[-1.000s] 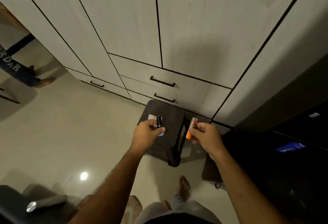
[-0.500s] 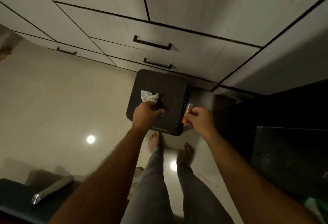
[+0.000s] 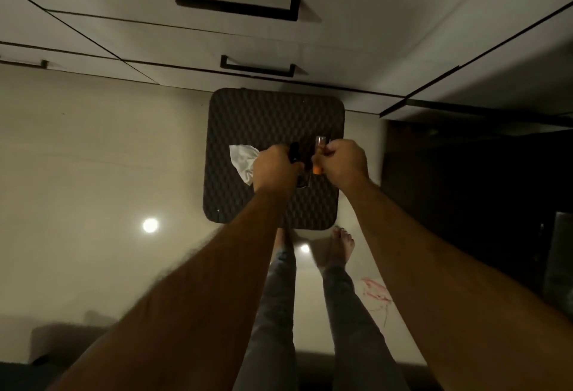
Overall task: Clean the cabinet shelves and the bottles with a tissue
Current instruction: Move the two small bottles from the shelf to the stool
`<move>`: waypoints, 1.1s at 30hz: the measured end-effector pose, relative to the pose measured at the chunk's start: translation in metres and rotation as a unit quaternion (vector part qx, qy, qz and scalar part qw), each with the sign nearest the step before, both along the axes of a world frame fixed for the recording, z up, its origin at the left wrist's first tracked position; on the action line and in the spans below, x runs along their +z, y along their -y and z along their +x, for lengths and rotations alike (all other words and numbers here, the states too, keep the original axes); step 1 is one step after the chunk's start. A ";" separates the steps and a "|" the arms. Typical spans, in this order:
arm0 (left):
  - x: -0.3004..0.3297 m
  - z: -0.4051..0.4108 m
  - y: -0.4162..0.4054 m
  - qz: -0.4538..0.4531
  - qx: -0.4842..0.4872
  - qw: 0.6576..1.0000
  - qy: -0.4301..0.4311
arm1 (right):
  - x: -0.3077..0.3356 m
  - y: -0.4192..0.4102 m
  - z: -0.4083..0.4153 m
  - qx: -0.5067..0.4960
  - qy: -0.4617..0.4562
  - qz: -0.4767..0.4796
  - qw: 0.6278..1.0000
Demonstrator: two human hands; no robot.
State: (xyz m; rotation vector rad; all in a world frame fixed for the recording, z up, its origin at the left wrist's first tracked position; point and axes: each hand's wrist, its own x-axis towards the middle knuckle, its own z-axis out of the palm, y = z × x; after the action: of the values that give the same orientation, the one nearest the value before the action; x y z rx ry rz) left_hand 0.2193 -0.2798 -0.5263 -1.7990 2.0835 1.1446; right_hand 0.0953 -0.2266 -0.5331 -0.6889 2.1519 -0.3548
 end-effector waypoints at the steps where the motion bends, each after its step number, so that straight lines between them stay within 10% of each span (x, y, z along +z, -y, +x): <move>1: -0.006 0.000 0.002 -0.007 -0.004 1.000 0.004 | -0.007 0.005 0.000 0.002 -0.007 0.008 1.000; 33: -0.009 0.077 0.020 -0.064 -0.072 0.994 0.059 | 0.002 0.010 0.058 0.040 -0.054 -0.036 0.997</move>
State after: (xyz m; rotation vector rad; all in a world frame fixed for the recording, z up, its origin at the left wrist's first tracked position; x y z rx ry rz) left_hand 0.2959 -0.2995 -0.5351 -1.6912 2.2210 0.8658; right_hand 0.1535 -0.2363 -0.5308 -0.8499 2.2152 -0.3598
